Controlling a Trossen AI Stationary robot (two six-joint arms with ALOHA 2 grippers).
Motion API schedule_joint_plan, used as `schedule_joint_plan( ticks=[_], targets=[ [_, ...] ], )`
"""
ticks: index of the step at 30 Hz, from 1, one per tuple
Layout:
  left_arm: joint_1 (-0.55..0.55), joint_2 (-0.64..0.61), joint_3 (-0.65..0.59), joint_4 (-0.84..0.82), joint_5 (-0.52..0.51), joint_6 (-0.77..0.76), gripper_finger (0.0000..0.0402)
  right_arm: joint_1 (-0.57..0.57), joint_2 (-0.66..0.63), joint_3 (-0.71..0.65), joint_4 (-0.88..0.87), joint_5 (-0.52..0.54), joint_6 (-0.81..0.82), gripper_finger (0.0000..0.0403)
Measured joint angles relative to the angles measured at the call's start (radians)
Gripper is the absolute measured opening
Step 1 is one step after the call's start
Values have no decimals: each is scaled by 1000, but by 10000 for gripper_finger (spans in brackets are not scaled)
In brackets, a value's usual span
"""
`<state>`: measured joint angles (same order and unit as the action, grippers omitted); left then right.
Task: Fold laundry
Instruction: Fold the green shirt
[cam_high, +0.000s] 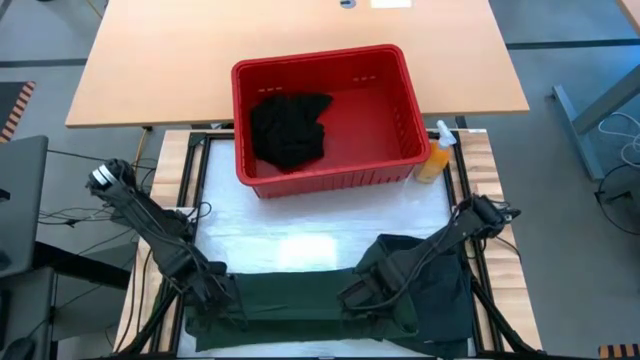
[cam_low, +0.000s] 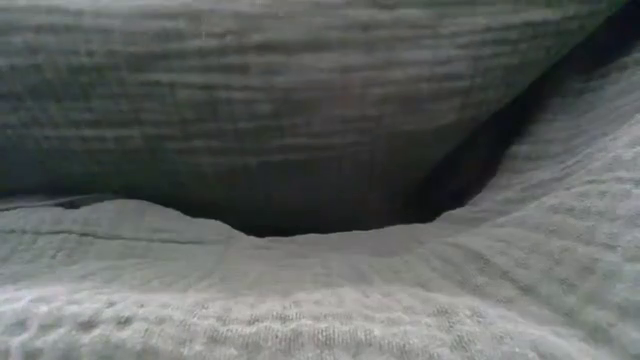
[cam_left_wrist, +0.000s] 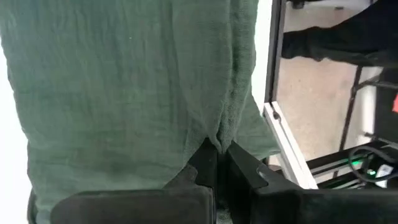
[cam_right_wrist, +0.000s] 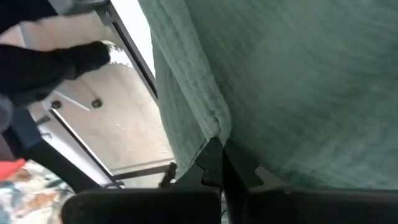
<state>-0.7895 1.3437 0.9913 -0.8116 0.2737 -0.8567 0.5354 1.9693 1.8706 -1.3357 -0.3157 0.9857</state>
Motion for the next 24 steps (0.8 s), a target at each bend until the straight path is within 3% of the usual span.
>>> schedule_joint_plan(
  ticks=[6,14,18,24],
  targets=[
    [-8,-9,0,8,1,-61,0,0,-46,0,12,-11,65,19],
    [-21,16,-34,144,-12,-138,0,48,-51,0,70,-62,60,24],
    [-26,17,-44,179,-90,-180,18,61,-51,0,71,-37,63,53],
    [-26,17,-47,142,-93,-277,76,75,-51,0,42,-29,69,123]
  ],
)
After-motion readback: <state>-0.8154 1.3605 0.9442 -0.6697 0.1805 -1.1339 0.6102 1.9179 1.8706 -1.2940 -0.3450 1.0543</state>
